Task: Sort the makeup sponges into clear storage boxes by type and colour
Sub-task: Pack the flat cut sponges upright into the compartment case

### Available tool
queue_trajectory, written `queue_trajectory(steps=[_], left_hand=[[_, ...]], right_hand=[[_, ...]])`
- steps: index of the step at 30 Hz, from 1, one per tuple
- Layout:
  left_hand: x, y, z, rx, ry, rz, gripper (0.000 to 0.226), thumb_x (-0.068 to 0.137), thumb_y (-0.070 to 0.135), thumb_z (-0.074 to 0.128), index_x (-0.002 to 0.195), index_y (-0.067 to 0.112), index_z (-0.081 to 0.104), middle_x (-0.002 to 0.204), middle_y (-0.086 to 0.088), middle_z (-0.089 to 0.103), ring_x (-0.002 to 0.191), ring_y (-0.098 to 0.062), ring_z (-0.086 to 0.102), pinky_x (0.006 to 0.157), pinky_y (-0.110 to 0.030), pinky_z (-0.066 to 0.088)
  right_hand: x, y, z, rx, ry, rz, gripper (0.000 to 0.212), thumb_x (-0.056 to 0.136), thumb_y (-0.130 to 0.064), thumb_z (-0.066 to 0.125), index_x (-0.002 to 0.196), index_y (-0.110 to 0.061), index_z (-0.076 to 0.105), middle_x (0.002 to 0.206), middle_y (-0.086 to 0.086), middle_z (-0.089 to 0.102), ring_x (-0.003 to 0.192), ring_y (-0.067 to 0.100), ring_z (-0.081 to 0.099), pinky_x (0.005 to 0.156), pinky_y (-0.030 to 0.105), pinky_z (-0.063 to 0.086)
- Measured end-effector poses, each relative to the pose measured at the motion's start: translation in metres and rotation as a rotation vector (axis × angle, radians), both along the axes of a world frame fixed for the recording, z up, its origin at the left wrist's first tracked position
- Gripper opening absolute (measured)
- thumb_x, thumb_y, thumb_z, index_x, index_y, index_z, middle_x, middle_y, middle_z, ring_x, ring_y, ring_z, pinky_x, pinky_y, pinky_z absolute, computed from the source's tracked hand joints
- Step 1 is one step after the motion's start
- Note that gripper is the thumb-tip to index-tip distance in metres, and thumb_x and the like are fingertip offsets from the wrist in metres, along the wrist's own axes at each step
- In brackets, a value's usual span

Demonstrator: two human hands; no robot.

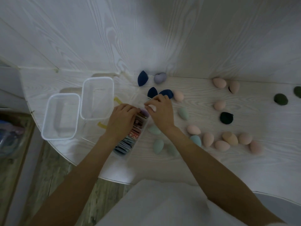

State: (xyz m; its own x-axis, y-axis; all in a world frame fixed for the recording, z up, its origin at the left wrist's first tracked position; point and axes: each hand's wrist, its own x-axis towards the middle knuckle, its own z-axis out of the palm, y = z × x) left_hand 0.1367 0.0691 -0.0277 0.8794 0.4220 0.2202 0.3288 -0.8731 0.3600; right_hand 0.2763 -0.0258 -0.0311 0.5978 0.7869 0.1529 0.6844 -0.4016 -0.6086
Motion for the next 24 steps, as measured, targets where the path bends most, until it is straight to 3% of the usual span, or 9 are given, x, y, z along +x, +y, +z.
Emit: queue_trajectory(steps=[3, 7, 10, 12, 14, 16, 20, 24], left_hand=[[0.018, -0.03, 0.031, -0.215, -0.17, 0.042, 0.029, 0.092, 0.019, 0.04, 0.106, 0.013, 0.065, 0.097, 0.0, 0.067, 0.09, -0.017, 0.057, 0.078, -0.025, 0.046], [0.067, -0.088, 0.069, -0.68, -0.438, 0.101, 0.022, 0.095, 0.023, 0.042, 0.101, 0.019, 0.064, 0.09, 0.011, 0.067, 0.085, -0.006, 0.064, 0.072, -0.017, 0.048], [0.119, -0.13, 0.071, -0.784, -0.407, -0.025, 0.018, 0.095, 0.019, 0.047, 0.098, 0.027, 0.062, 0.085, 0.014, 0.067, 0.083, -0.004, 0.064, 0.068, -0.019, 0.05], [0.16, -0.157, 0.054, -0.689, -0.277, -0.13, 0.017, 0.092, 0.025, 0.049, 0.099, 0.025, 0.064, 0.089, 0.012, 0.068, 0.085, -0.007, 0.063, 0.071, -0.021, 0.049], [0.201, -0.178, 0.025, -0.485, -0.037, -0.229, 0.024, 0.09, 0.027, 0.052, 0.11, 0.019, 0.063, 0.105, 0.002, 0.066, 0.096, -0.017, 0.059, 0.08, -0.03, 0.048], [0.235, -0.194, -0.001, -0.295, 0.201, -0.285, 0.032, 0.091, 0.02, 0.053, 0.123, 0.016, 0.057, 0.123, -0.005, 0.057, 0.11, -0.023, 0.05, 0.086, -0.037, 0.046], [0.28, -0.222, -0.026, 0.029, 0.432, -0.391, 0.046, 0.093, 0.007, 0.048, 0.138, 0.014, 0.042, 0.14, -0.008, 0.044, 0.126, -0.026, 0.038, 0.093, -0.039, 0.044], [0.289, -0.234, -0.038, 0.036, 0.57, -0.262, 0.051, 0.094, 0.004, 0.045, 0.143, 0.017, 0.034, 0.141, -0.006, 0.04, 0.13, -0.024, 0.034, 0.096, -0.035, 0.043]], right_hand=[[0.024, -0.039, 0.017, 0.177, 0.116, -0.134, 0.017, 0.085, -0.013, 0.064, 0.102, -0.013, 0.068, 0.095, 0.004, 0.062, 0.086, 0.014, 0.049, 0.078, 0.011, 0.031], [0.063, -0.131, 0.03, 0.281, 0.064, -0.296, 0.018, 0.087, -0.003, 0.057, 0.101, -0.01, 0.066, 0.096, -0.003, 0.061, 0.085, 0.007, 0.052, 0.077, 0.013, 0.04], [0.096, -0.213, 0.028, 0.291, 0.034, -0.415, 0.019, 0.085, 0.001, 0.055, 0.097, -0.007, 0.067, 0.094, -0.001, 0.062, 0.08, 0.007, 0.052, 0.074, 0.009, 0.041], [0.123, -0.266, 0.021, 0.205, 0.001, -0.459, 0.02, 0.085, 0.002, 0.055, 0.098, -0.008, 0.067, 0.093, 0.004, 0.063, 0.078, 0.013, 0.054, 0.07, 0.013, 0.042], [0.151, -0.308, 0.011, 0.085, -0.044, -0.451, 0.024, 0.085, 0.005, 0.055, 0.1, -0.01, 0.067, 0.094, 0.005, 0.064, 0.081, 0.018, 0.056, 0.071, 0.016, 0.04], [0.18, -0.338, 0.001, -0.054, -0.062, -0.426, 0.028, 0.084, 0.005, 0.056, 0.104, -0.011, 0.066, 0.099, 0.007, 0.064, 0.088, 0.023, 0.057, 0.076, 0.017, 0.037], [0.247, -0.372, -0.009, -0.228, -0.072, -0.317, 0.032, 0.086, 0.001, 0.055, 0.115, -0.009, 0.061, 0.116, 0.013, 0.06, 0.103, 0.031, 0.054, 0.088, 0.024, 0.036], [0.318, -0.37, -0.01, -0.352, -0.02, -0.25, 0.04, 0.094, -0.009, 0.047, 0.133, -0.009, 0.045, 0.138, 0.014, 0.043, 0.12, 0.032, 0.042, 0.1, 0.035, 0.034]])
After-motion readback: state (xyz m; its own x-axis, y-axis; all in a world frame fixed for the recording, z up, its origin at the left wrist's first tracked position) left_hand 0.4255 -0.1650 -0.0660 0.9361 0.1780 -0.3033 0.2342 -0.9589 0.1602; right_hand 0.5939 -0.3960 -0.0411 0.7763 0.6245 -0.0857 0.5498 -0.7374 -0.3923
